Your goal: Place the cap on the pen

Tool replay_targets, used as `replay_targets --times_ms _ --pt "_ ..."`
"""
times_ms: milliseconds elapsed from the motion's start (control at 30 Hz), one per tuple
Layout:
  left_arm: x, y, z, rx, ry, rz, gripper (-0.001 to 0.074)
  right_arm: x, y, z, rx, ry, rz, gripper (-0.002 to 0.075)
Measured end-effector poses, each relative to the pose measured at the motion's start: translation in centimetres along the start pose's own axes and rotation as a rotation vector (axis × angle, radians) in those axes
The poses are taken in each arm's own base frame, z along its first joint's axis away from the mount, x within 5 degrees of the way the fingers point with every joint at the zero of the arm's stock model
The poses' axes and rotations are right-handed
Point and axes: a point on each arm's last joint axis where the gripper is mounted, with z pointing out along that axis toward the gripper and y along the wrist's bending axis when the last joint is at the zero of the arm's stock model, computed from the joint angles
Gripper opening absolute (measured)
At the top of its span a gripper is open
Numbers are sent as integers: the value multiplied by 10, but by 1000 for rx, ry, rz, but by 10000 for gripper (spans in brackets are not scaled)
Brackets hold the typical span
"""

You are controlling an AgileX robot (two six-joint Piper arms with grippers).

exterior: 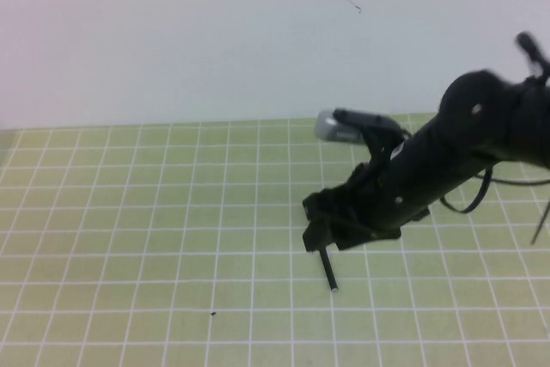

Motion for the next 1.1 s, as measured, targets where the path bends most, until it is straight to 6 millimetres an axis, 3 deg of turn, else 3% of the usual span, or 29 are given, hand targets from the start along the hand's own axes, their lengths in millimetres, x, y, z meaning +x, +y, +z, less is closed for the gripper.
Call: replay_targets --times_ms 167,267,400,533,633,733,933,1100 --pt "0 0 0 0 0 8 0 1 29 -62 -74 -118 -109 101" --pt "0 0 0 0 0 5 0 7 43 -101 -100 -190 -163 29" --pt "0 -2 0 18 4 5 0 20 55 -135 -125 -219 -236 4" --pt "0 0 1 27 -77 32 0 24 61 -151 -135 -264 -285 0" --pt "4 -1 2 135 -246 92 0 26 69 -174 -128 -398 -444 -1" --pt "26 -1 1 267 -315 221 0 28 75 -202 -71 -568 -643 -1" --pt "87 18 3 318 -16 345 0 50 59 -250 149 -775 -786 -1" --pt "119 31 -1 282 270 382 0 94 18 -259 300 -794 -713 -1"
